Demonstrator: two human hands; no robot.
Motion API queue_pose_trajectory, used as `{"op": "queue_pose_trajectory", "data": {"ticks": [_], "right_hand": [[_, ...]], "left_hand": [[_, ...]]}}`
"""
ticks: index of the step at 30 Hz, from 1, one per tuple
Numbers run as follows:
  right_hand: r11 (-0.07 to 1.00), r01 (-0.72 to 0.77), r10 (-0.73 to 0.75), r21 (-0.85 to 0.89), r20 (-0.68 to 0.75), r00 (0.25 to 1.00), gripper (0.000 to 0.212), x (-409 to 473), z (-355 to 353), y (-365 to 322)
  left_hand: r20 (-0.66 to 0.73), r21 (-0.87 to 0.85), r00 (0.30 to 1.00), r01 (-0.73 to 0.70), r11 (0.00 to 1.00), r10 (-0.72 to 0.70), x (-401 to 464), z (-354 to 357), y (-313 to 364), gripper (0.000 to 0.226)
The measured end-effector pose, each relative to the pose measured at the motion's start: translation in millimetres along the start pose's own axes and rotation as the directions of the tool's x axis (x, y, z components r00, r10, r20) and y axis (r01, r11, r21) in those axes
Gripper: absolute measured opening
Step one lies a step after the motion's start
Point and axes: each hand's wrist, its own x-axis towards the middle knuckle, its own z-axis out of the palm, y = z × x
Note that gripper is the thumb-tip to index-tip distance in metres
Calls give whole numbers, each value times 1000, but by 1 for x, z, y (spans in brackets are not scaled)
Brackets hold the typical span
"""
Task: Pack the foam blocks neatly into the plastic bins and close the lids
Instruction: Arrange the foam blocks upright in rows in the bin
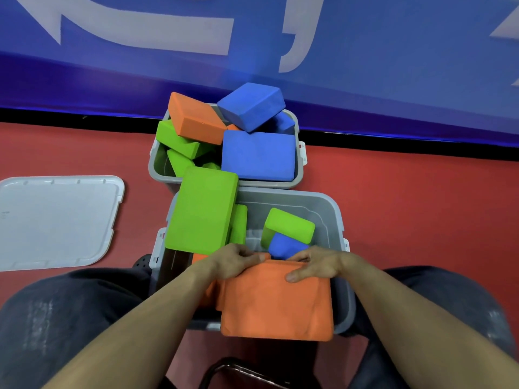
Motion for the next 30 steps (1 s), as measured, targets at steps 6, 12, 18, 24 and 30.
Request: {"op": "queue_pose_trajectory", "data": {"ticks": [6, 12, 18, 24, 30], "right_hand": [[970, 73, -6, 230, -282, 960, 33, 25, 4, 5], [998, -23, -4, -50, -483, 876, 73, 59, -15, 3], [989, -129, 73, -69, -532, 844, 91, 98, -30, 2], [884, -253, 415, 393, -412, 811, 141, 117, -2, 14], [794, -298, 502, 529, -295, 813, 176, 123, 3, 18]], "left_hand": [[-22, 185, 1000, -9, 983, 13, 5, 4, -8, 43], [-155, 91, 986, -52, 994, 65, 22, 15, 5, 44], [-155, 60, 988, -21, 998, 30, 53, 26, 15, 48], [-110, 134, 988, 120, 984, -105, 76, 23, 14, 40], [80, 238, 990, 93, 967, -115, 103, 32, 12, 43]]}}
